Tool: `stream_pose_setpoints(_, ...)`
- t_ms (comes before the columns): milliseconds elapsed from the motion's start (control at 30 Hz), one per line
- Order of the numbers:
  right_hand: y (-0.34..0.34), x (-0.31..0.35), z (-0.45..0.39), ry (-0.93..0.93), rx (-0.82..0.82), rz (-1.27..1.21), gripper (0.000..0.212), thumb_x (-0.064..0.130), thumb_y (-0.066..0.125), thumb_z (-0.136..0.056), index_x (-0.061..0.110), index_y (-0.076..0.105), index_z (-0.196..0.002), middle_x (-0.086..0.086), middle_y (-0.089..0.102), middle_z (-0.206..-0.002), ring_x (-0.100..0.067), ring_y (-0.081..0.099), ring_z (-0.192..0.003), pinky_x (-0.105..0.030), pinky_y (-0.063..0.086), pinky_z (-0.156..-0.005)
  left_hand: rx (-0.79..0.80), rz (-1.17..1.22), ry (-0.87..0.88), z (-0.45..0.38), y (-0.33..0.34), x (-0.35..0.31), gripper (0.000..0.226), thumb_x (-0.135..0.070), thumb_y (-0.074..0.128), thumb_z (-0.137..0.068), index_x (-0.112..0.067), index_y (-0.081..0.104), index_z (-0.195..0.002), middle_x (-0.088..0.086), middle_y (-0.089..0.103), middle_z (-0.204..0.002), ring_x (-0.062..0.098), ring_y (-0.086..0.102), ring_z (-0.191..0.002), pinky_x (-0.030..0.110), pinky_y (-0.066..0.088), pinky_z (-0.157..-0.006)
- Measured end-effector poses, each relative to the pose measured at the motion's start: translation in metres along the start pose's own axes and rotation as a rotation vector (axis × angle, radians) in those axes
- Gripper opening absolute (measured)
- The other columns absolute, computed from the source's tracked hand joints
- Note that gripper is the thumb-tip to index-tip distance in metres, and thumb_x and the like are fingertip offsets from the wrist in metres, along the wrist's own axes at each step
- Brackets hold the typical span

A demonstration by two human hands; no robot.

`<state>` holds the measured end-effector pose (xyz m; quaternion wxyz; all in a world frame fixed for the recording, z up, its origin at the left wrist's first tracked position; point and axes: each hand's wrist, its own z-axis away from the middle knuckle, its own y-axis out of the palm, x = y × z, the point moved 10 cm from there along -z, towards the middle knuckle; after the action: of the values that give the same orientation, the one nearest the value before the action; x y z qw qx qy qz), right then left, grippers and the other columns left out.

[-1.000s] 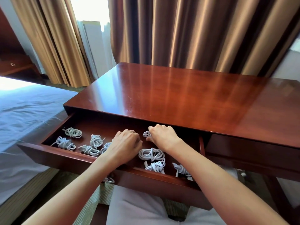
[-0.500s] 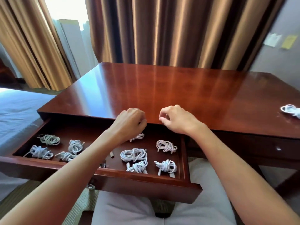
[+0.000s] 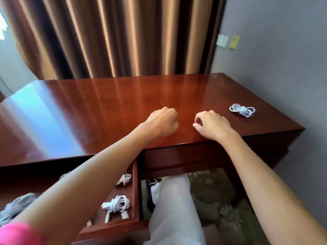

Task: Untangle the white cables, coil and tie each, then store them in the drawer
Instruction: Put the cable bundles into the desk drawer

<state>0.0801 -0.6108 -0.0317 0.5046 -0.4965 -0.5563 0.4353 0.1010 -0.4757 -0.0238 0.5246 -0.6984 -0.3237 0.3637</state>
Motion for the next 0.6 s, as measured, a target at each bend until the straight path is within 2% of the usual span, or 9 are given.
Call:
stream_pose_setpoints(133, -0.004, -0.077, -0.009, 0.093, -0.028, 0.024, 0.025, 0.035, 0.062, -0.097, 0.02, 0.065, -0.117, -0.004, 0.064, -0.122, -0.028, 0.06, -0.115, -0.037, 0.046, -0.084, 0.055, -0.005, 0.061, -0.05, 0.032, -0.052, 0.023, -0.021, 0.051, -0.089, -0.013, 0.068, -0.101, 0.012, 0.067, -0.114, 0.038, 0.063, -0.105, 0.037, 0.047, -0.077)
stream_pose_setpoints(267, -0.015, -0.145, -0.021, 0.184, -0.133, 0.06, 0.049, 0.034, 0.068, -0.093, 0.018, 0.053, -0.136, -0.009, 0.05, -0.136, -0.03, 0.046, -0.127, -0.043, 0.046, -0.095, 0.079, -0.037, 0.12, -0.085, 0.053, -0.093, 0.025, -0.017, 0.049, -0.092, -0.009, 0.065, -0.109, 0.011, 0.062, -0.121, 0.034, 0.059, -0.112, 0.039, 0.046, -0.084)
stream_pose_setpoints(400, -0.001, -0.197, -0.039, 0.32, -0.08, -0.032, 0.073, 0.041, 0.07, -0.091, 0.018, 0.036, -0.152, -0.014, 0.038, -0.151, -0.037, 0.037, -0.138, -0.05, 0.041, -0.106, 0.107, -0.056, 0.137, -0.107, 0.065, -0.113, 0.025, -0.017, 0.049, -0.093, -0.01, 0.064, -0.112, 0.01, 0.061, -0.125, 0.032, 0.058, -0.116, 0.04, 0.045, -0.088)
stream_pose_setpoints(467, 0.007, -0.212, -0.048, 0.355, -0.069, -0.122, 0.065, 0.038, 0.068, -0.094, 0.016, 0.04, -0.149, -0.016, 0.043, -0.146, -0.039, 0.043, -0.134, -0.05, 0.041, -0.105, 0.11, -0.069, 0.141, -0.115, 0.068, -0.117, 0.025, -0.017, 0.049, -0.093, -0.011, 0.064, -0.113, 0.01, 0.061, -0.124, 0.032, 0.058, -0.116, 0.041, 0.045, -0.09)
stream_pose_setpoints(533, 0.007, -0.218, -0.054, 0.361, -0.12, -0.145, 0.048, 0.031, 0.067, -0.096, 0.013, 0.051, -0.137, -0.016, 0.052, -0.133, -0.039, 0.05, -0.126, -0.047, 0.045, -0.097, 0.097, -0.079, 0.153, -0.118, 0.067, -0.117, 0.025, -0.018, 0.049, -0.094, -0.011, 0.064, -0.112, 0.01, 0.062, -0.123, 0.032, 0.059, -0.115, 0.041, 0.046, -0.09)
stream_pose_setpoints(600, 0.005, -0.214, -0.056, 0.356, -0.153, -0.132, 0.039, 0.027, 0.066, -0.097, 0.011, 0.055, -0.13, -0.015, 0.055, -0.125, -0.037, 0.053, -0.12, -0.045, 0.046, -0.092, 0.077, -0.092, 0.16, -0.118, 0.063, -0.112, 0.025, -0.018, 0.049, -0.093, -0.011, 0.065, -0.111, 0.01, 0.062, -0.121, 0.032, 0.06, -0.113, 0.04, 0.046, -0.088)
